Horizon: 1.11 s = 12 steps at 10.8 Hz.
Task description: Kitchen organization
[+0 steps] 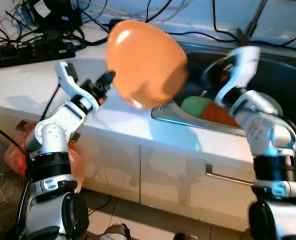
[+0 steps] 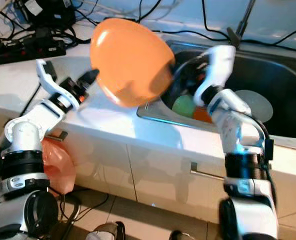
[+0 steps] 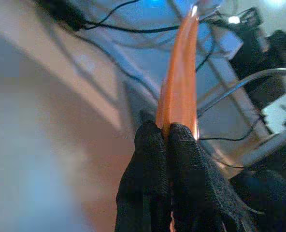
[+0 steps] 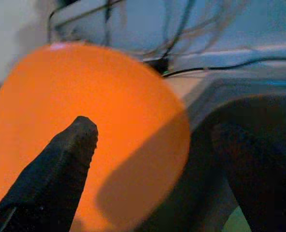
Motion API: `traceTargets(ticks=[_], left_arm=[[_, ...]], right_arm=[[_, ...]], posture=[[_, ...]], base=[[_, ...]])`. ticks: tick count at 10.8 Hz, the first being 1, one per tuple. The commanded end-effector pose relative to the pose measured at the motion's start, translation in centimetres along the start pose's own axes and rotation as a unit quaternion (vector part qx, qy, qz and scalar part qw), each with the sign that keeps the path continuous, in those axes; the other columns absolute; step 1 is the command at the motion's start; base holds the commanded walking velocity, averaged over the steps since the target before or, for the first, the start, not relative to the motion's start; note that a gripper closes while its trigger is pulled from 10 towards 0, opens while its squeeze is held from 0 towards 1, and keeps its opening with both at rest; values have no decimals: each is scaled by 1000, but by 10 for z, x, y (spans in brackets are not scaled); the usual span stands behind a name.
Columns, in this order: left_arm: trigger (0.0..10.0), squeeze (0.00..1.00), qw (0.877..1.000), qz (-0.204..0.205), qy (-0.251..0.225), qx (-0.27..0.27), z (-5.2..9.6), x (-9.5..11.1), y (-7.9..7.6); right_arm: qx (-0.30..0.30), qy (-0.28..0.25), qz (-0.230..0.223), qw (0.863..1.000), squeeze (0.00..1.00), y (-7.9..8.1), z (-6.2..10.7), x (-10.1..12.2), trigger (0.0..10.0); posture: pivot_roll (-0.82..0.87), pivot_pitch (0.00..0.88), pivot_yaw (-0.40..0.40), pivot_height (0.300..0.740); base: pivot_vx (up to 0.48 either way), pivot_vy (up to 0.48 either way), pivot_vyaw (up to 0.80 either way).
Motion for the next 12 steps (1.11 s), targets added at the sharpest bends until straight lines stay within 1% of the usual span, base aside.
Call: traceTargets(ticks=[1, 3, 4, 5, 6, 7, 8, 9, 10, 12], left_arm=[[0, 0, 998, -2, -6, -58, -2, 2, -22], [0, 0, 998, -1, -3, -68, -4, 0, -25], [0, 0, 998, 1, -3, -61, -4, -2, -21], [0, 0, 998, 2, -2, -61, -3, -3, -21], [0, 0, 998, 16, -11, -59, -2, 0, -19], [0, 0, 998, 15, -15, -57, -2, 3, -18], [0, 0, 998, 15, -23, -56, -1, 8, -17], [0, 0, 998, 17, -28, -59, 0, 11, -17], [0, 0, 997, 25, -39, -66, 1, 15, -20], [0, 0, 996, 34, -41, -76, 0, 15, -23]], right_arm=[[-7, -3, -30, 1000, 0, -1, -4, -2, 10000], [-13, 0, -53, 999, 0, -4, -7, -5, 10000], [-25, 0, -69, 997, 0, -8, -9, -6, 10000], [-31, -2, -77, 997, 0, -11, -8, -6, 10000], [-47, -2, -81, 996, 0, -20, -6, -6, 10000], [-54, -3, -80, 995, 0, -23, -6, -5, 10000], [-73, -4, -84, 994, 0, -31, -4, -5, 10000], [-80, -3, -93, 992, 0, -35, -3, -6, 10000], [-68, 11, -116, 991, 0, -32, -4, -15, 10000], [-27, 27, -136, 990, 0, -18, -7, -25, 10000]], posture=[[139, 89, -3, 740], [139, 89, -3, 740], [136, 89, -2, 740], [136, 89, -2, 740], [137, 91, -2, 740], [137, 91, -2, 740], [137, 91, -2, 740], [141, 90, -3, 740], [143, 90, -4, 740], [141, 87, -4, 740]], base=[[0, 0, 0], [0, 0, 0], [0, 0, 0], [0, 0, 0], [0, 0, 0], [0, 0, 0], [0, 0, 0], [0, 0, 0], [0, 0, 0], [0, 0, 0]])
Point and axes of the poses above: a point about 5 cm out from each wrist's last joint towards the gripper, its own z axis pointing back from the gripper into the wrist, its own x axis along the axis of the wrist's last joint, y = z × x, the point moved 4 cm from there along -z, pointing out of the wrist towards the gripper, and after that the axes turned 7 degrees about z, right-handed, at the moved point
